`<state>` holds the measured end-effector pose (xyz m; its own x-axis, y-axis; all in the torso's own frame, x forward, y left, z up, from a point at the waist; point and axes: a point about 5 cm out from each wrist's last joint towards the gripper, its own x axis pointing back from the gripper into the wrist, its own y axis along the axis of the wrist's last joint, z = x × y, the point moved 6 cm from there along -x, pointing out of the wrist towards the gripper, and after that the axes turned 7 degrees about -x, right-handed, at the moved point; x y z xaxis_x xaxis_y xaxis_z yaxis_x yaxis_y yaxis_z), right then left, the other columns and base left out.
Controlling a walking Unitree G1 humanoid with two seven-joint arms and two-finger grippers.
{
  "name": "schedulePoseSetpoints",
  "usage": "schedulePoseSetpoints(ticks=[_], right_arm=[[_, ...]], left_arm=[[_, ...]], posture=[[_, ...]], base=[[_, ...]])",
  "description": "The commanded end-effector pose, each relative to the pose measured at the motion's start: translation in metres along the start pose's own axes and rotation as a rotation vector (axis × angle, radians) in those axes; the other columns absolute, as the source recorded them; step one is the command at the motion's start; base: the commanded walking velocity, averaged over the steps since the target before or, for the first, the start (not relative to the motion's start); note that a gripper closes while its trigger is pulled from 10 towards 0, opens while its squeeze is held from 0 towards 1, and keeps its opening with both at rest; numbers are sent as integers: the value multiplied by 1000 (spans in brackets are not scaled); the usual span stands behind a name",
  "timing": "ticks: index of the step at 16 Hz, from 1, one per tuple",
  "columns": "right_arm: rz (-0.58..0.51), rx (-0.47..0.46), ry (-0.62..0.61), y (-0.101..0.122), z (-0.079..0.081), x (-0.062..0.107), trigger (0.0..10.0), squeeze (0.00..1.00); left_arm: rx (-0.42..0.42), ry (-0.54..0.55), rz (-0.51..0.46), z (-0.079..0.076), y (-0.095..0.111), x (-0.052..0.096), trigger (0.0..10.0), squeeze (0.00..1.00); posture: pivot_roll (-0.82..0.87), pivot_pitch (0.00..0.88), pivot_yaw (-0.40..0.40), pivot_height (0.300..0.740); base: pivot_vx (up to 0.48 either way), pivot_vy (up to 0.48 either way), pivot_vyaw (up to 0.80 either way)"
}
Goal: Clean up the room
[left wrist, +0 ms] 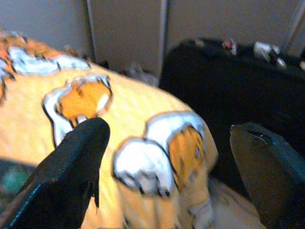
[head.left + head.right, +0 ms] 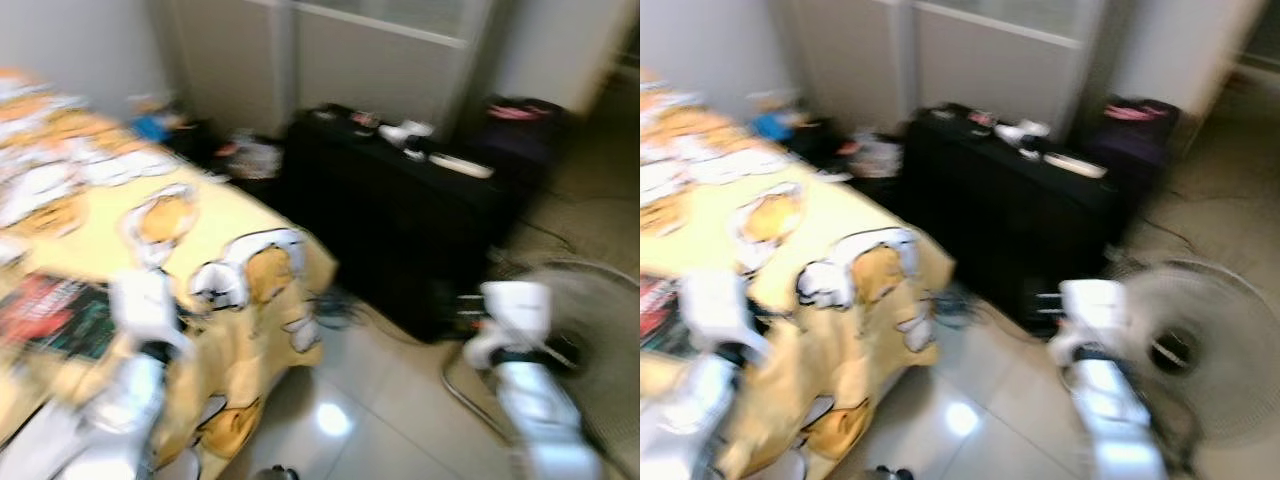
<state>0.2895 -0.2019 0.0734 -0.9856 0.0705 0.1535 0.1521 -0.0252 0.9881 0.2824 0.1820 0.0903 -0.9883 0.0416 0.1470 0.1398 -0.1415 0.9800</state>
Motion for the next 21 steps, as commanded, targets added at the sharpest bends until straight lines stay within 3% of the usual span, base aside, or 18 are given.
schedulePoseSetpoints(ticks=[1, 2, 4, 5, 6, 7, 8, 9, 10, 14, 15, 16, 18, 21], right_arm=[[1, 7, -15, 1, 0, 1, 10000, 1000], [4, -1, -4, -1, 1, 3, 10000, 1000], [27, -22, -4, -13, 6, 3, 10000, 1000], [27, -55, -21, -13, 6, 1, 10000, 1000], [18, -54, -1, -12, 11, 0, 10000, 1000], [18, -44, 14, -12, 14, -1, 10000, 1000], [22, -47, 15, -12, 14, -2, 10000, 1000], [24, -49, 16, -12, 13, -4, 10000, 1000], [18, -49, 9, -9, 12, -6, 10000, 1000], [25, -63, 10, -8, 13, -7, 10000, 1000], [43, -125, 46, -9, 21, -7, 10000, 0], [49, -179, 69, -8, 26, -7, 10000, 0], [-6, -156, -7, -6, 18, -11, 10000, 0], [50, -176, 26, -13, 21, -10, 10000, 0]], left_arm=[[-32, -1, -20, 3, 5, -3, 10000, 835], [-30, -14, -20, 0, 3, -6, 10000, 1000], [-84, -2, -69, 4, 14, -7, 10000, 1000], [-80, 65, -73, 16, 15, -9, 10000, 1000], [-46, 27, -67, 14, 17, -12, 10000, 1000], [-102, 49, -42, 21, 17, -16, 10000, 1000], [-75, 38, -58, 21, 18, -18, 10000, 1000], [-68, 38, -77, 19, 21, -19, 10000, 812], [-72, 48, -83, 17, 21, -20, 10000, 0], [-131, -12, -45, 6, 13, -23, 10000, 0], [-142, 9, -28, 9, 11, -23, 10000, 0], [-140, 14, -26, 10, 10, -23, 10000, 0], [-142, 19, -24, 12, 11, -24, 10000, 0], [-141, 20, -27, 12, 13, -27, 10000, 0]], posture=[[-93, 0, 5, 740], [-76, 0, 9, 740], [-35, 0, -1, 740], [-31, 0, 22, 740], [-36, 0, 30, 740], [-40, 0, 40, 740], [-46, 0, 47, 740], [-48, 0, 49, 740], [-47, 0, 52, 740], [-51, 0, 50, 740], [-48, 0, 44, 740], [-48, 0, 43, 740], [-47, 0, 36, 740], [-43, 0, 32, 740]], base=[[0, 0, 800], [0, 0, 800], [0, 0, 800], [0, 0, 800], [0, 0, 800], [0, 0, 800], [0, 0, 800], [0, 0, 800], [0, 0, 800], [0, 0, 800], [0, 270, 0], [0, 277, 0], [0, 279, 0], [0, 280, 0]])
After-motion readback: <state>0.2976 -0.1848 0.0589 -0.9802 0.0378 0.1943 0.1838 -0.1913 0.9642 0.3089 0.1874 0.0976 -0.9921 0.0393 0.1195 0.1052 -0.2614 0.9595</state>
